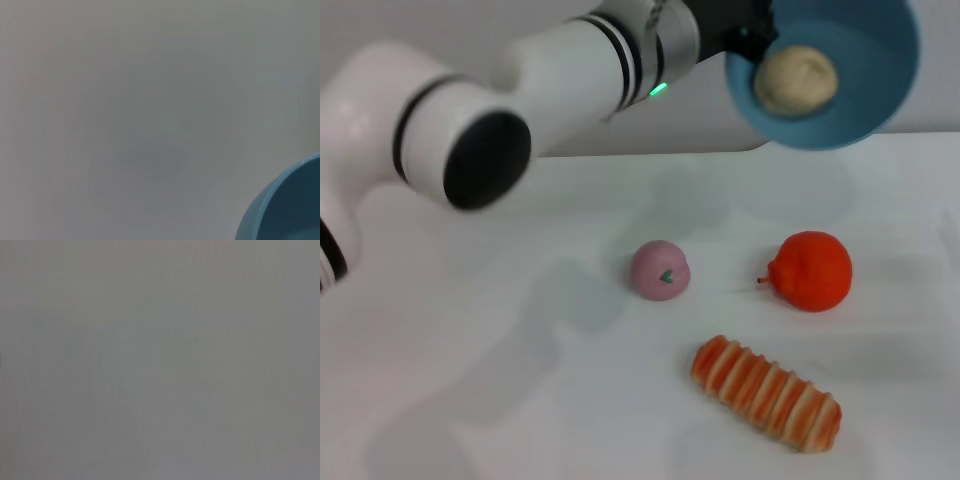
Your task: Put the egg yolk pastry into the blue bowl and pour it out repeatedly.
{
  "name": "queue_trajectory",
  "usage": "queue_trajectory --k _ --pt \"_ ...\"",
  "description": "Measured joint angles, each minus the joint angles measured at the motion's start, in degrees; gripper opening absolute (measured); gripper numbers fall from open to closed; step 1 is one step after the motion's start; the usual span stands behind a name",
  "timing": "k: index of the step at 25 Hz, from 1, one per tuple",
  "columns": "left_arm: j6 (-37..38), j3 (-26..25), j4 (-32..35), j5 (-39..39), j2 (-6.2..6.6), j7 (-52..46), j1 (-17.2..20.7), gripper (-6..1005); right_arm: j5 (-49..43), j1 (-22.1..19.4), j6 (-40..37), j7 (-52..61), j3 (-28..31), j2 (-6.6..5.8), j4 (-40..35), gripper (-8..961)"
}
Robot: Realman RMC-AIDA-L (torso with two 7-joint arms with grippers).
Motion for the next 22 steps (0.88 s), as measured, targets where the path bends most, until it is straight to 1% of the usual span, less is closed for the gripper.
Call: queue_trajectory --k 4,5,6,9,17,20,22 --pt "12.6 5.4 2.8 -0.3 -0.15 -0.3 0.9 -1 0.0 -0.1 -0.6 0.0 0.0 0.06 0.1 612" --pt "13.0 5.7 3.0 -0.3 -0.15 -0.3 0.9 -1 0.0 -0.1 -0.6 0.0 0.0 0.06 0.3 612" --pt "15.0 6.8 3.7 -0.2 -0.18 -0.1 0.9 -1 0.0 -0.1 -0.7 0.0 0.0 0.06 0.5 612" --pt "15.6 7.3 4.0 0.1 -0.19 0.6 0.5 -1 0.0 0.0 -1.3 0.0 0.0 0.02 1.3 612" --pt "13.6 4.4 2.5 0.1 -0.25 8.6 0.2 -1 0.0 -0.3 -2.0 0.0 0.0 -0.02 1.4 612" --pt "13.8 4.7 2.5 0.1 -0.26 9.1 0.1 -1 0.0 -0.4 -2.0 0.0 0.2 -0.03 1.5 612" --pt "17.2 7.0 2.7 0.2 -0.31 12.4 0.5 -1 0.0 -0.4 -2.0 0.0 0.4 -0.03 1.5 612"
